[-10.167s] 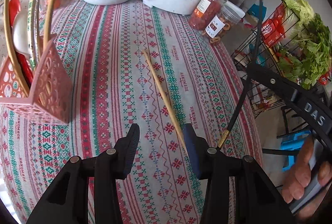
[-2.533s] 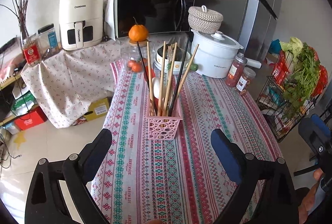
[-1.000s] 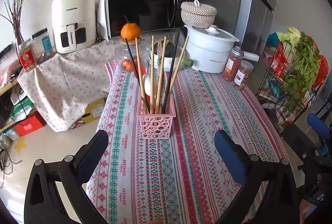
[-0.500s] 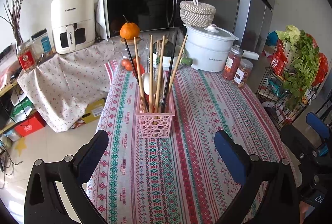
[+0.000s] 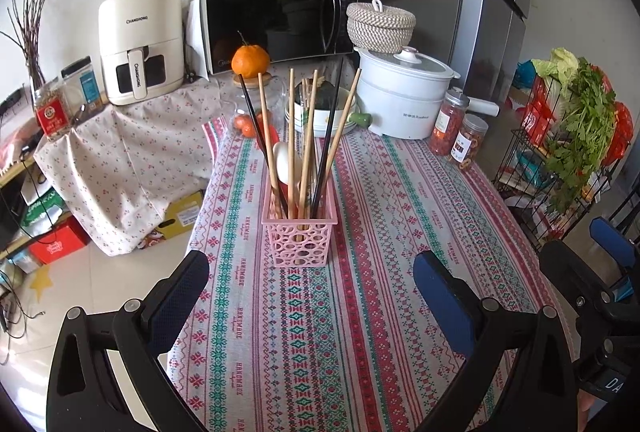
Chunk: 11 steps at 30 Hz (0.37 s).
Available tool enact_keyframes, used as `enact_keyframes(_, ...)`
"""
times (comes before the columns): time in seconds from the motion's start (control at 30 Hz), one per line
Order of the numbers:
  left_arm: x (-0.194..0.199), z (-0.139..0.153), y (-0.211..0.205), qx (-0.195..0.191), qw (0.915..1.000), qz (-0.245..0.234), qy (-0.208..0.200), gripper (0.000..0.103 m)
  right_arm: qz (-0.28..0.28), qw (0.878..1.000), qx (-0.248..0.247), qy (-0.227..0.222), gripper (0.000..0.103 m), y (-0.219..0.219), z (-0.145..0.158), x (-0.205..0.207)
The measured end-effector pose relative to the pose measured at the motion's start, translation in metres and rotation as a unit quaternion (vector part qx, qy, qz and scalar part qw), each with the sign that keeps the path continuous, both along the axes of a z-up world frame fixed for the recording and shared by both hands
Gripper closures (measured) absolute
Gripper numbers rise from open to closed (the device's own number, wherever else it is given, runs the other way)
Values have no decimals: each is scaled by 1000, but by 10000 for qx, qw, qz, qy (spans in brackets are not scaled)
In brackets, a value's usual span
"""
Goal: Organize utensils
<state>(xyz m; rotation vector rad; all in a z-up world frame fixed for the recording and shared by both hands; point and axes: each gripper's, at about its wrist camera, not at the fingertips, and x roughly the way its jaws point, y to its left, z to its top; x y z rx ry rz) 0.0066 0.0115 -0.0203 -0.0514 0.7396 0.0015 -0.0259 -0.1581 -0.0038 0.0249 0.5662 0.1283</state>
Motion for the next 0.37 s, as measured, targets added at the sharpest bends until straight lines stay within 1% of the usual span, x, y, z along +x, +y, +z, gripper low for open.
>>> enact_keyframes(0.37, 0, 0, -2, 10, 10000, -21, -6, 0, -4, 10000, -1, 1, 0, 0, 0, 0)
